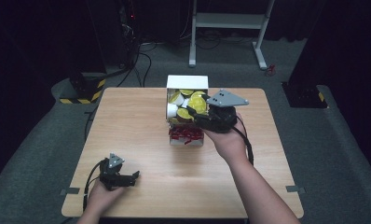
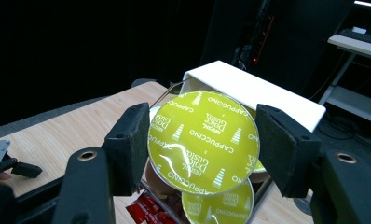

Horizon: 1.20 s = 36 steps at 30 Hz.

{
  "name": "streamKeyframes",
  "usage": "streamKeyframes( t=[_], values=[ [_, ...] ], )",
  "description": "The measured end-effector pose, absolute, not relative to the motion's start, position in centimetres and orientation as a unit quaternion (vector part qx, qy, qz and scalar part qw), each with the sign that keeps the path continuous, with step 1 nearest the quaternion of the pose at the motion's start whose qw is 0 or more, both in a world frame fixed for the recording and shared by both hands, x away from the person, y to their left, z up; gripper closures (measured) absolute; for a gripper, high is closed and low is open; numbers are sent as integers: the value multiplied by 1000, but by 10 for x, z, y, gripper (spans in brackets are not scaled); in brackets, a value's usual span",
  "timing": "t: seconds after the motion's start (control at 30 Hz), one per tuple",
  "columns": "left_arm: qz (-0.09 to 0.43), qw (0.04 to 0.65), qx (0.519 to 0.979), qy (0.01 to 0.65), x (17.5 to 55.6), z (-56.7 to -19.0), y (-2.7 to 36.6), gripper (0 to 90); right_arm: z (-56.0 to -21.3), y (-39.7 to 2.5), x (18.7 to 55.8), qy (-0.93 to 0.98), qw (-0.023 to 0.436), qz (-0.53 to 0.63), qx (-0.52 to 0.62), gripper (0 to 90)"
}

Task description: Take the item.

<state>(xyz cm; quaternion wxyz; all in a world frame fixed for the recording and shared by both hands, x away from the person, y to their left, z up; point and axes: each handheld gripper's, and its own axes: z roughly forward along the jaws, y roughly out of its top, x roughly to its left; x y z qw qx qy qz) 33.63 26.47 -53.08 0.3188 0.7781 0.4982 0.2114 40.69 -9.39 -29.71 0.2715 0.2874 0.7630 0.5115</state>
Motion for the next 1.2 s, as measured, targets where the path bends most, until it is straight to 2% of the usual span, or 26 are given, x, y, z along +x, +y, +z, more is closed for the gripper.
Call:
streamKeyframes(
  t=[1.2],
  values=[
    [208,322,780,494,337,-531,264,4,-297,-127,397,754,289,499,314,381]
  ],
)
